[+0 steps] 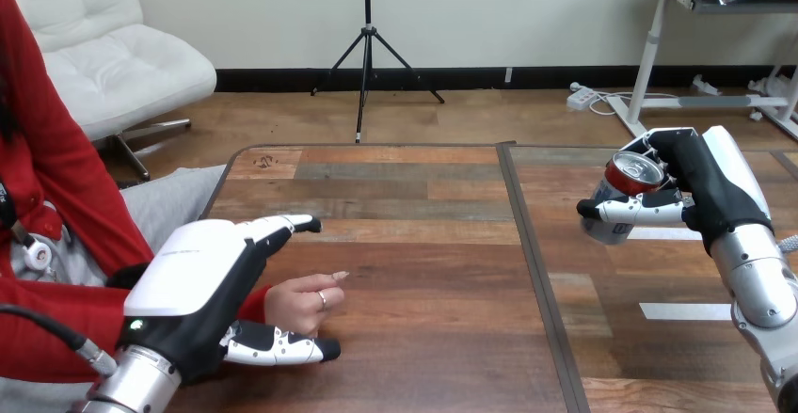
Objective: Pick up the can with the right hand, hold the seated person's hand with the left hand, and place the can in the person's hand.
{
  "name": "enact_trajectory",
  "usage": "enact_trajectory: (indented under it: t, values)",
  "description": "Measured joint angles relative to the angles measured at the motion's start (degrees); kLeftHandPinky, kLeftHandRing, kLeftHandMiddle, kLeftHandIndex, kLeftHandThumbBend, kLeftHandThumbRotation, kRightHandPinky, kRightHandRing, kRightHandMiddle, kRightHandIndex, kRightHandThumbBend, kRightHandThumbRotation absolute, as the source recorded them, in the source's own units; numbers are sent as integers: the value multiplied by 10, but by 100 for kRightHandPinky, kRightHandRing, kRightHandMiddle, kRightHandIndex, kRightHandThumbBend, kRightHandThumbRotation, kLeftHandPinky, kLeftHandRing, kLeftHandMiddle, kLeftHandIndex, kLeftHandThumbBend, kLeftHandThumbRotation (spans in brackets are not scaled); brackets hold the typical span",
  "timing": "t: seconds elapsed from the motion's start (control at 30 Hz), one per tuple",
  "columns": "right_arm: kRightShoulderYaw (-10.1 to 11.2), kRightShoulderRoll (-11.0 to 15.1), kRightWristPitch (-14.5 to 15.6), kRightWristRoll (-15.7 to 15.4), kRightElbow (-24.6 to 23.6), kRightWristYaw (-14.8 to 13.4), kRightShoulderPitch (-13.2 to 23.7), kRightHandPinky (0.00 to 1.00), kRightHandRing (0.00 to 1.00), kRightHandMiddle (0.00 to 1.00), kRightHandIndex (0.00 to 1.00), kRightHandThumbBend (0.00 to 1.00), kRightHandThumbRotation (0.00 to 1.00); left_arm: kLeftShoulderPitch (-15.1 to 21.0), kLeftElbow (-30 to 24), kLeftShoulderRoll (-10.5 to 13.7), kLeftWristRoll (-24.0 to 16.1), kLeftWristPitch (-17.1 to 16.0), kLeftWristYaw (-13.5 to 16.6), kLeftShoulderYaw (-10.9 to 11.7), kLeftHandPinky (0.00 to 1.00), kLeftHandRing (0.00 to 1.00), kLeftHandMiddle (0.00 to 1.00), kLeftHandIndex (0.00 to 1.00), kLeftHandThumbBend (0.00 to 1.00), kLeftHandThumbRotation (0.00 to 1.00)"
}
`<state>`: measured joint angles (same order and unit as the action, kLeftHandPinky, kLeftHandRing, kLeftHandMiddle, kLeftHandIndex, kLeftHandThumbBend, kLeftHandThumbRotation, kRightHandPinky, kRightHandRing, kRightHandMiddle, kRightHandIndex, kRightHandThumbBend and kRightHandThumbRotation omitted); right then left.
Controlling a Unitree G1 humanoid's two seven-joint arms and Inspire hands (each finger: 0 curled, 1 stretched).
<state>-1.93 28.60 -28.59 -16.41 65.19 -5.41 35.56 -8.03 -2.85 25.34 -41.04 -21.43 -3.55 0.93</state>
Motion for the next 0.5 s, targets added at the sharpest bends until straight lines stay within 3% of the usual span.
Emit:
enact_trajectory:
  t: [0.5]
  values:
    - [0, 0, 0, 0, 0, 2, 0, 31, 35, 44, 45, 83, 0, 12, 19, 19, -11, 32, 0, -20, 72, 81, 83, 82, 100, 38]
